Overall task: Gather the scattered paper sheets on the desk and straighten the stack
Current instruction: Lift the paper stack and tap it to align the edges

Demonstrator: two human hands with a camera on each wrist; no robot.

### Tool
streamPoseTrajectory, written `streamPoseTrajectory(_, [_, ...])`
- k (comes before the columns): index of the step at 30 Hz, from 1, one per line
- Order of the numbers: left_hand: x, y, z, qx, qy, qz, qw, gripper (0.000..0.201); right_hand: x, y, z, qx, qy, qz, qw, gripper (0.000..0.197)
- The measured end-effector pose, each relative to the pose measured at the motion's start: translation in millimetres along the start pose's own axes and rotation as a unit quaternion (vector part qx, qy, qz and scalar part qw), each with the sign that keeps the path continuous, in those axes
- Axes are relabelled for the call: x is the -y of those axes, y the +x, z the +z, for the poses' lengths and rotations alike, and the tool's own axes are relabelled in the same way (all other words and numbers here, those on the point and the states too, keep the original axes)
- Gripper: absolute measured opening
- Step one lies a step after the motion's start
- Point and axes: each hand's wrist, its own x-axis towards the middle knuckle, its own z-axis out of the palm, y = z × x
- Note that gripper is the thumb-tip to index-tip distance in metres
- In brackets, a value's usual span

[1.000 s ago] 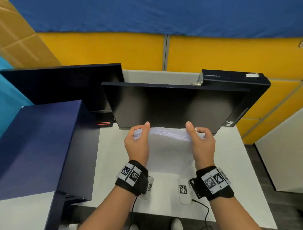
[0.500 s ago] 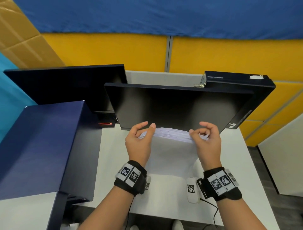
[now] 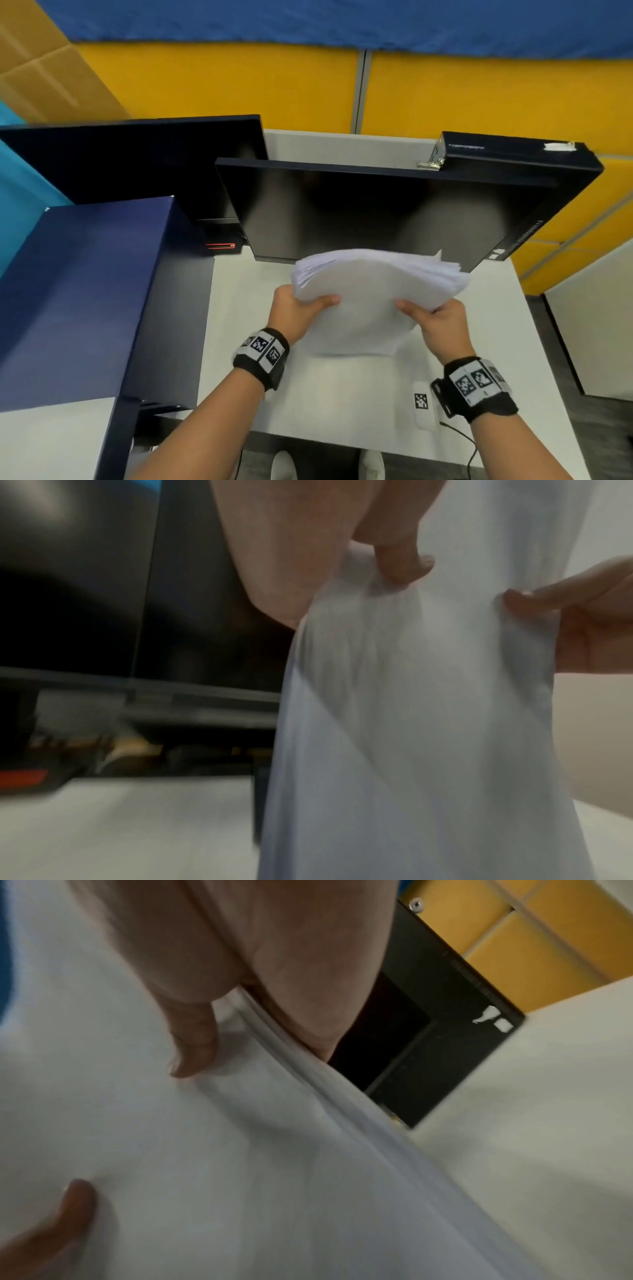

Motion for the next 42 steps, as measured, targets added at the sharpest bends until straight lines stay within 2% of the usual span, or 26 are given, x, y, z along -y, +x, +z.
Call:
streamPoseTrajectory(3, [-29.8,-4.8,-3.1,0.004,-0.008,0.084,0.996,0.039,31.0,-2.7,-8.1,-0.014,0.019,-0.084,0.996,0.031])
streamPoseTrajectory(5, [-30.4,-7.4,-3.5,0.003,-0.012,0.107,0.994,0.043,34.9,-3.2,-13.8,-0.011,0.01,-0.113,0.993,0.029])
streamPoseTrajectory(7, [-17.7,-6.4,-3.4,0.006,-0.017,0.096,0.995,0.04,18.5,-1.2,-18.7,0.008,-0.001,-0.082,0.997,0.029])
streamPoseTrajectory(9, [-4.4,-6.4,-2.6,0.009,0.011,0.083,0.996,0.044,-8.1,-2.1,-20.3,0.05,-0.013,-0.022,0.998,0.048])
streamPoseTrajectory(10, [-0.5,-6.8,-1.1,0.014,0.022,0.077,0.997,0.045,-17.3,-3.6,-18.0,0.06,-0.029,-0.002,0.998,0.049])
streamPoseTrajectory(12, [2.1,-4.8,3.1,0.018,0.025,0.064,0.997,0.041,-21.9,-5.6,-12.0,0.046,-0.038,0.015,0.998,0.035])
streamPoseTrajectory(16, [-21.6,0.0,2.1,-0.006,0.009,0.1,0.995,0.037,-1.9,-2.9,-8.4,-0.008,0.01,-0.025,1.0,0.027])
streamPoseTrajectory(19, [-22.5,2.1,1.5,-0.017,-0.003,0.116,0.993,0.036,0.3,-0.7,-13.8,-0.002,0.011,-0.049,0.999,0.03])
streamPoseTrajectory(22, [-0.2,3.1,6.5,-0.013,0.006,0.038,0.999,0.043,-19.3,2.9,-16.1,0.041,-0.015,0.011,0.999,0.047])
streamPoseTrajectory(24, [7.3,7.5,8.0,-0.013,0.01,-0.001,1.0,0.036,-25.1,5.6,-13.9,0.045,-0.049,0.03,0.997,0.039])
streamPoseTrajectory(26, [-4.4,9.8,6.9,-0.013,0.014,0.02,1.0,0.031,-12.9,7.4,-11.6,0.019,-0.056,0.016,0.998,0.026])
streamPoseTrajectory(29, [-24.3,8.7,0.9,-0.025,0.013,0.101,0.994,0.033,8.7,4.5,-13.1,-0.023,-0.02,-0.033,0.999,0.022])
streamPoseTrajectory(31, [-22.1,5.3,0.4,-0.037,0.019,0.126,0.991,0.033,10.1,2.0,-13.6,-0.043,-0.016,-0.056,0.997,0.022])
streamPoseTrajectory(32, [-16.4,2.8,2.8,-0.039,0.025,0.119,0.992,0.033,6.6,1.1,-13.1,-0.046,-0.022,-0.052,0.997,0.022])
streamPoseTrajectory(34, [-0.7,-2.2,8.9,-0.041,0.02,0.059,0.997,0.035,-7.7,-0.6,-10.8,-0.032,-0.022,-0.013,0.999,0.023])
streamPoseTrajectory(36, [9.2,-4.9,14.4,-0.04,0.005,0.008,0.999,0.045,-18.2,-3.9,-9.9,-0.014,-0.025,0.03,0.999,0.032])
streamPoseTrajectory(39, [-9.7,-11.8,19.9,-0.052,-0.038,0.057,0.996,0.062,-3.2,-7.5,-11.1,-0.024,0.02,0.005,0.999,0.046])
streamPoseTrajectory(40, [-19.8,-14.7,22.0,-0.062,-0.06,0.079,0.993,0.061,7.1,-8.8,-10.9,-0.035,0.047,-0.011,0.998,0.044])
streamPoseTrajectory(42, [-38.1,-19.0,28.3,-0.104,-0.094,0.09,0.986,0.04,27.7,-9.3,-6.2,-0.084,0.057,-0.041,0.994,0.04])
